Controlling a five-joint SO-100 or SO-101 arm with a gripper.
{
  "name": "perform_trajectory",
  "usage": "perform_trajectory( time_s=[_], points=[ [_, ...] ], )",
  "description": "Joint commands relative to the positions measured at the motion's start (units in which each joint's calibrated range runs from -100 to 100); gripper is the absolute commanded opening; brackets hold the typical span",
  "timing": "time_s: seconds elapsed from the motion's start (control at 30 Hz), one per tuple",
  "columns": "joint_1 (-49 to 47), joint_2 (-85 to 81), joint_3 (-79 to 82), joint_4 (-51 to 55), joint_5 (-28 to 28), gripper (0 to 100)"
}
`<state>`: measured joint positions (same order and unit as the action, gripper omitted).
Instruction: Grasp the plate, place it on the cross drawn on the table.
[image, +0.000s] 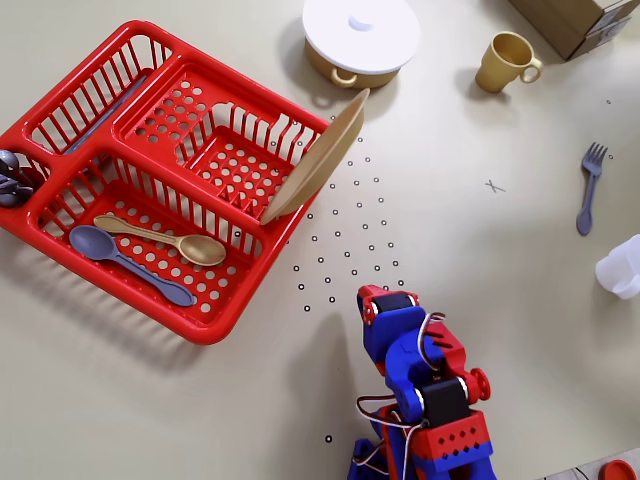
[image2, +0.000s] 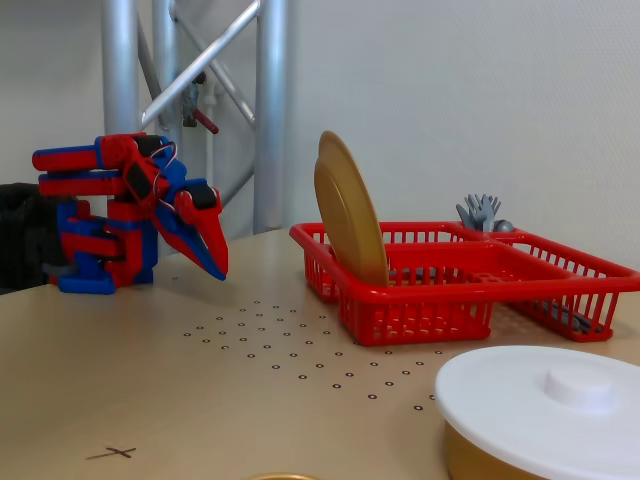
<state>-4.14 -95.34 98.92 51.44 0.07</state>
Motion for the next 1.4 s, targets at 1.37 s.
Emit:
perform_trajectory(
  time_s=[1.37],
  points=[
    [-0.7,-0.5,1.0,0.1,1.2,4]
  ],
)
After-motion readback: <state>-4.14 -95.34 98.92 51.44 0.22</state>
